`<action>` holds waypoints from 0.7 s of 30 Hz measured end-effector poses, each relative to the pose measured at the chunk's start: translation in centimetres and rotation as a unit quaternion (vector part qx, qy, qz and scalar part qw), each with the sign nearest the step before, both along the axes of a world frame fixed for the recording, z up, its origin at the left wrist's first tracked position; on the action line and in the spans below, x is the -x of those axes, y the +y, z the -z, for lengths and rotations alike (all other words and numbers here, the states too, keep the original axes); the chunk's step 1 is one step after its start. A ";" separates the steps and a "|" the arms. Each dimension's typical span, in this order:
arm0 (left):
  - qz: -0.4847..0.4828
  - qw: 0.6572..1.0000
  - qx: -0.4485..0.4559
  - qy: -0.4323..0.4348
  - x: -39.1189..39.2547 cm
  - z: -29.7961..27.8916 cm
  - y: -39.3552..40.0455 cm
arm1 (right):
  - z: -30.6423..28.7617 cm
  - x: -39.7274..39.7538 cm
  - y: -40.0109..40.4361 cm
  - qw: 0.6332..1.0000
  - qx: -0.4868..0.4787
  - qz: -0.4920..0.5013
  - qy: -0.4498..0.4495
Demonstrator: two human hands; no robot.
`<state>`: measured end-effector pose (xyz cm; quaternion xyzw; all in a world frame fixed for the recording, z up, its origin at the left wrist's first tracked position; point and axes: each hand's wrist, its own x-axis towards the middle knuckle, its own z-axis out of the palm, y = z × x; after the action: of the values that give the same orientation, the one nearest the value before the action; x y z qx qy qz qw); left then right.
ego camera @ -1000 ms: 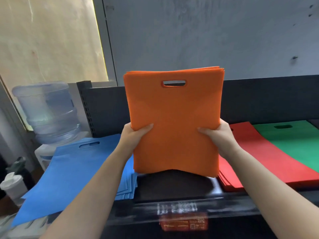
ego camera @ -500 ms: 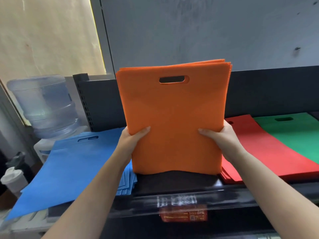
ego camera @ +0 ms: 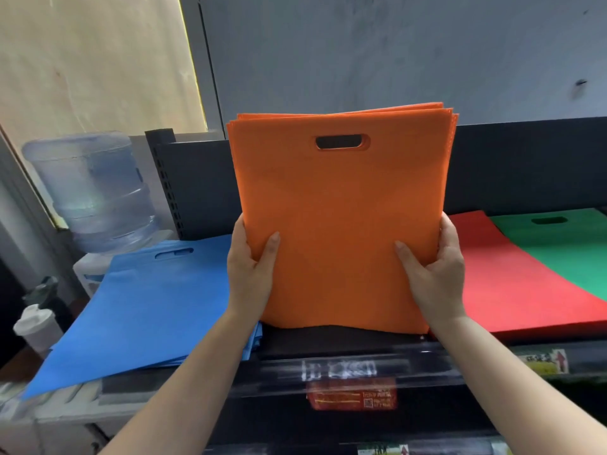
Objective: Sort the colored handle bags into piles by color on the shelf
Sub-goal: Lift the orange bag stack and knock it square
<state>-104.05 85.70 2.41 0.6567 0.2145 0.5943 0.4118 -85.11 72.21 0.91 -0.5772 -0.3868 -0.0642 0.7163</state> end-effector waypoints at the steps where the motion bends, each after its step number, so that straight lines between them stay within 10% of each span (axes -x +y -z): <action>1: -0.010 1.000 -0.010 -0.007 -0.2 -0.1 -0.3 | -0.3 0.0 0.1 1.000 -0.007 0.010 -0.006; 13: 0.043 0.997 0.069 -0.013 -0.1 -1.4 0.6 | -1.4 -0.5 -0.5 0.998 0.055 -0.040 -0.004; 21: -0.012 0.998 -0.058 -0.016 0.3 -9.6 0.7 | -9.0 -0.3 -0.3 0.994 0.047 0.001 -0.103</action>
<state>-104.36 86.36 12.06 0.6674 0.1810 0.6211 0.3689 -84.83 71.90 9.91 -0.6008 -0.4602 -0.1057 0.6450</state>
